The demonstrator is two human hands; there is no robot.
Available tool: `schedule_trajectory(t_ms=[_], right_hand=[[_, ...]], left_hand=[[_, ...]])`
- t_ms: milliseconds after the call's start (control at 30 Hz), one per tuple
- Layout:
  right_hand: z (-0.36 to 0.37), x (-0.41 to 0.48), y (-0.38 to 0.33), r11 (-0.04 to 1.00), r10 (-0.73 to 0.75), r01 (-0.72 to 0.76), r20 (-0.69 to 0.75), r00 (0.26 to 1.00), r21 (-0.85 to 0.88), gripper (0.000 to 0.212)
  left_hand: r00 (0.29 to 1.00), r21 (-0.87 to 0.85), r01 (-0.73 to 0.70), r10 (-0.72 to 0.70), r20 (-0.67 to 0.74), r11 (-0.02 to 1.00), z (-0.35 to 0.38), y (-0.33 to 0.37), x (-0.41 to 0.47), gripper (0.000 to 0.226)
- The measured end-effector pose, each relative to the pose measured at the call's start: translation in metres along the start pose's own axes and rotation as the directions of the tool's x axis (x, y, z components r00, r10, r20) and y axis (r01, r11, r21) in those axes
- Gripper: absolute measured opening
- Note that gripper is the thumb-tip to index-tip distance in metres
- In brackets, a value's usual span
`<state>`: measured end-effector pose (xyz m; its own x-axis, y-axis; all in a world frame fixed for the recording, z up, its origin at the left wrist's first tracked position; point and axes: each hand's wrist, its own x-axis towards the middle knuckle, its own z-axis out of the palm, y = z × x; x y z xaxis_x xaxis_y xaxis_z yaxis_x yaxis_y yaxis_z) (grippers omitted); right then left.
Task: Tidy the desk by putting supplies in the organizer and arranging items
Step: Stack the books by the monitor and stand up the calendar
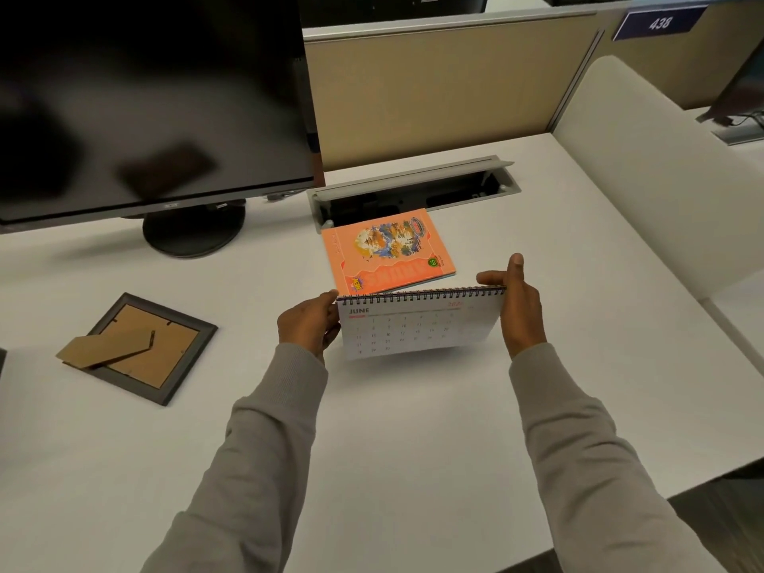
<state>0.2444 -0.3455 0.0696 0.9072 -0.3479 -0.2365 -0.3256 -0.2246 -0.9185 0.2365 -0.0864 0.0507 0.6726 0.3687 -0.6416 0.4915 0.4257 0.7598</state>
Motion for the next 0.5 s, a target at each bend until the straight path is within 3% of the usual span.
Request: schedule_trajectory(t_ms=[167,333,500], right_hand=[[0.009,0.003,0.008,0.99,0.035,-0.038,0.03,0.999,0.135,0.082],[0.02,0.002,0.01,0.965,0.083,-0.1,0.078,0.993,0.244,0.059],[0.023,0.004,0.017,0.971,0.103,-0.118,0.081,0.991,0.208,0.054]], left_hand=[[0.997,0.004,-0.063,0.063,0.049,0.998,0.0,-0.014,0.003,0.02],[0.983,0.063,-0.163,0.156,0.1,0.985,0.003,-0.028,-0.003,0.031],[0.967,0.139,-0.242,0.228,0.111,0.96,0.001,-0.034,-0.003,0.036]])
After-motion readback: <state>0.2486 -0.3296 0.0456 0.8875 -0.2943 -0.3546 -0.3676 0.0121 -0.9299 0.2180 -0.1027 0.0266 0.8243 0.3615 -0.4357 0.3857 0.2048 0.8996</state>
